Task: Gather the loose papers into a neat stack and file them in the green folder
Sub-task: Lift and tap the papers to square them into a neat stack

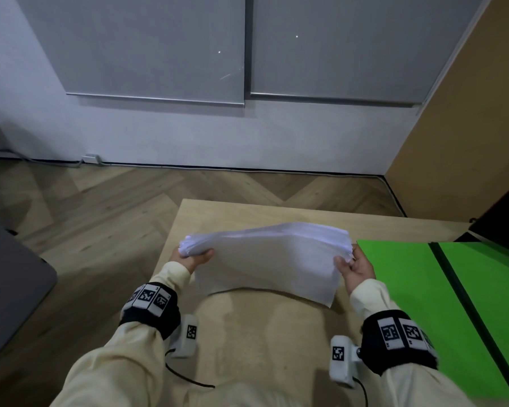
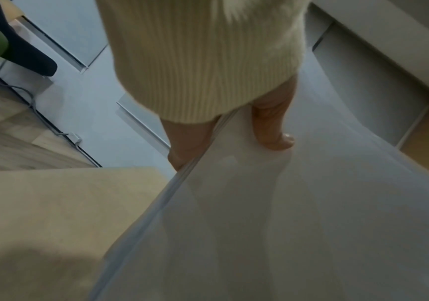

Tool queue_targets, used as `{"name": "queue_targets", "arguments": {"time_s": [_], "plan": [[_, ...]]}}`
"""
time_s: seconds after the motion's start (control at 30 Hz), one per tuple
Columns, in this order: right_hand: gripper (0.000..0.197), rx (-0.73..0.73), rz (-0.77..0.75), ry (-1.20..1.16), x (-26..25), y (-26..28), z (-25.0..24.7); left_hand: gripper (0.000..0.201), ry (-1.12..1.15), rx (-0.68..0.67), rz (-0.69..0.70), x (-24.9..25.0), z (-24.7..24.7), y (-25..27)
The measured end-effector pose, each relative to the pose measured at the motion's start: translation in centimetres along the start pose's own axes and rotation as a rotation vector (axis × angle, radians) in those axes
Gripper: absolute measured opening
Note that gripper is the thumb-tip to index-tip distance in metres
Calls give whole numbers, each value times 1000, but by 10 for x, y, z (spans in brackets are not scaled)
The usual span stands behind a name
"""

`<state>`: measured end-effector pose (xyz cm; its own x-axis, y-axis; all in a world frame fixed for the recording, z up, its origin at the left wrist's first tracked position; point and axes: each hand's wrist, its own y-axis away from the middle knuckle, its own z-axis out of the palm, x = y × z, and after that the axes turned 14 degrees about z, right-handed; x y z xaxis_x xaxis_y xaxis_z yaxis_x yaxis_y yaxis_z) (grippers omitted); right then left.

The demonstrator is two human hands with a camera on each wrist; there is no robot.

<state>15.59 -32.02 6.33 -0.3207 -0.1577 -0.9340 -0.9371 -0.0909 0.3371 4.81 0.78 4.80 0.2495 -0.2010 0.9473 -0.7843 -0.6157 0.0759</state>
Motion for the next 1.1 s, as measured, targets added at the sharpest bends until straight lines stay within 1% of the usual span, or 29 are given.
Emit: {"name": "queue_targets", "arguments": {"time_s": [0.03, 0.07, 0.1, 0.13, 0.17, 0.2, 0.23, 0.27, 0.3, 0.33, 0.43, 0.5, 0.6, 0.67, 0.77, 0.83, 0.93, 0.97, 1.07, 1.1], "plan": [[27, 15, -6, -35, -2, -1, 2, 44, 26, 16, 5, 0, -2, 0], [31, 8, -19, -71, -6, -1, 4, 44, 49, 28, 18, 3, -4, 0], [27, -2, -29, -80, -9, 2, 7, 43, 53, 31, 31, 3, -6, 1], [24, 19, -27, -94, -9, 2, 11, 42, 31, -3, 39, 6, -7, 3], [46, 44, -24, -89, -11, 7, 17, 41, -10, -77, 35, 10, -7, 9], [70, 62, -16, -97, -9, 11, 22, 33, -34, -160, 47, 10, -5, 14], [84, 75, -11, -106, -6, 16, 27, 18, -3, -216, 62, 12, -4, 19], [92, 97, 3, -114, -3, 18, 31, 16, 33, -261, 77, 10, -3, 22], [97, 121, 27, -133, -1, 20, 34, 27, 46, -262, 99, 6, -2, 23], [97, 153, 45, -153, 0, 20, 35, 29, 41, -243, 95, 5, -1, 22], [69, 267, 20, -196, -8, 16, 38, 32, 65, -197, 135, 6, -2, 19], [54, 312, 41, -228, -17, 13, 39, 30, 110, -155, 133, 6, 0, 19], [41, 401, 68, -227, -17, 4, 40, 25, 157, -105, 143, 5, 2, 19], [39, 442, 82, -259, -17, 2, 44, 20, 193, -85, 158, 6, 4, 20], [35, 472, 75, -249, -18, 3, 50, 12, 278, 17, 102, 8, 6, 22], [23, 481, 75, -249, -13, 1, 48, 15, 302, 71, 83, 10, 8, 22], [4, 461, 48, -245, -10, 2, 43, 16, 276, 81, 103, 13, 11, 22], [8, 426, 42, -234, -8, 4, 42, 17, 257, 71, 113, 13, 12, 22], [42, 258, 5, -92, -4, 17, 37, 11, 173, 10, 78, 12, 12, 18], [51, 205, 30, -20, -1, 21, 34, 14, 120, -20, 55, 13, 10, 18]]}}
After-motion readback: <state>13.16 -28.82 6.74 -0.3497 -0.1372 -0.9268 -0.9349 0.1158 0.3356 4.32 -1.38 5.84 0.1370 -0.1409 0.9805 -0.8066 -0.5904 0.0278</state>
